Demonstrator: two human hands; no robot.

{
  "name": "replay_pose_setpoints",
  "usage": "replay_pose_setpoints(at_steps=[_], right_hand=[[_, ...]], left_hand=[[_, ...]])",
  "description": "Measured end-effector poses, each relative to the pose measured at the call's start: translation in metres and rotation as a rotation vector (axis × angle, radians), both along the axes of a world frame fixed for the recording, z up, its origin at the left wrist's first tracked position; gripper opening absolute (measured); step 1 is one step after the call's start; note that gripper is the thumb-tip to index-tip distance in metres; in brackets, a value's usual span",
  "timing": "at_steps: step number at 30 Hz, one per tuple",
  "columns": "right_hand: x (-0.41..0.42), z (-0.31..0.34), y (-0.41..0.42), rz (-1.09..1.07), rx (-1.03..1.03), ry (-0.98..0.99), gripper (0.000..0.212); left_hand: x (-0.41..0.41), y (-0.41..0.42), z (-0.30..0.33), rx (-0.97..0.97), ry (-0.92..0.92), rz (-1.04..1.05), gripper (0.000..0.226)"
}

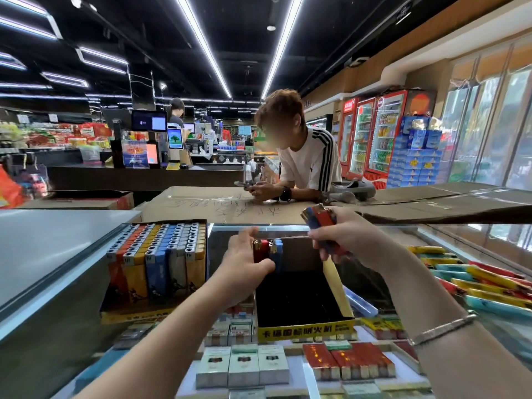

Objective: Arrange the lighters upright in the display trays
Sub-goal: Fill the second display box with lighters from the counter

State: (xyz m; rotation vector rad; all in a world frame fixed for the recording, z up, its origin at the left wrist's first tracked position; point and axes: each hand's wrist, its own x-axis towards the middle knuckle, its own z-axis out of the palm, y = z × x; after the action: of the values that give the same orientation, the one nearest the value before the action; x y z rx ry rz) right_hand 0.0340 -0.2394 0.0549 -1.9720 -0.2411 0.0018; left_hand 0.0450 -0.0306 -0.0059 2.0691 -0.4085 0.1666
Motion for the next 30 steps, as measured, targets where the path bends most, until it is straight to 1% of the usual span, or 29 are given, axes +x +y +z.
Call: replay_pose_setpoints(at_steps=[2, 4, 6, 9, 11, 13, 15, 17, 19, 21, 23, 26, 28, 30], right_hand=[[-0.005, -0.007, 0.017, 0.186, 0.137, 0.048, 0.023], [-0.01, -0.018, 0.027, 0.316, 0.199, 0.086, 0.017], [-0.013, -0.026, 0.03, 0.374, 0.202, 0.1, 0.013], [-0.014, -0.03, 0.027, 0.406, 0.183, 0.118, 0.013], [-0.013, -0.03, 0.025, 0.435, 0.212, 0.126, 0.013], [-0.013, -0.029, 0.026, 0.465, 0.256, 0.142, 0.015], [-0.015, -0.029, 0.027, 0.457, 0.29, 0.142, 0.024], [-0.014, -0.028, 0.029, 0.363, 0.344, 0.113, 0.029], [-0.012, -0.025, 0.029, 0.175, 0.435, 0.052, 0.023], [-0.009, -0.023, 0.026, -0.036, 0.457, -0.063, 0.017], [-0.005, -0.024, 0.02, -0.217, 0.392, -0.171, 0.014], [0.002, -0.031, 0.013, -0.428, 0.236, -0.268, 0.015], [0.005, -0.034, 0.011, -0.473, 0.179, -0.29, 0.016], [0.006, -0.036, 0.011, -0.448, 0.12, -0.241, 0.019]], left_hand=[[-0.007, 0.001, 0.008, -0.071, -0.18, -0.028, 0.043], [-0.014, 0.002, 0.017, -0.183, -0.288, -0.106, 0.026], [-0.019, 0.002, 0.022, -0.246, -0.296, -0.157, 0.023], [-0.021, 0.001, 0.022, -0.235, -0.271, -0.206, 0.027], [-0.021, 0.001, 0.021, -0.25, -0.22, -0.226, 0.03], [-0.02, 0.002, 0.021, -0.287, -0.175, -0.237, 0.03], [-0.019, 0.002, 0.021, -0.34, -0.188, -0.228, 0.03], [-0.017, 0.004, 0.023, -0.424, -0.211, -0.218, 0.032], [-0.015, 0.007, 0.023, -0.485, -0.209, -0.184, 0.032], [-0.013, 0.01, 0.023, -0.472, -0.228, -0.142, 0.031], [-0.012, 0.01, 0.019, -0.371, -0.269, -0.115, 0.032], [-0.012, 0.006, 0.011, -0.144, -0.355, -0.076, 0.038], [-0.014, 0.004, 0.008, -0.037, -0.416, -0.07, 0.039], [-0.014, 0.003, 0.007, 0.032, -0.463, -0.083, 0.034]])
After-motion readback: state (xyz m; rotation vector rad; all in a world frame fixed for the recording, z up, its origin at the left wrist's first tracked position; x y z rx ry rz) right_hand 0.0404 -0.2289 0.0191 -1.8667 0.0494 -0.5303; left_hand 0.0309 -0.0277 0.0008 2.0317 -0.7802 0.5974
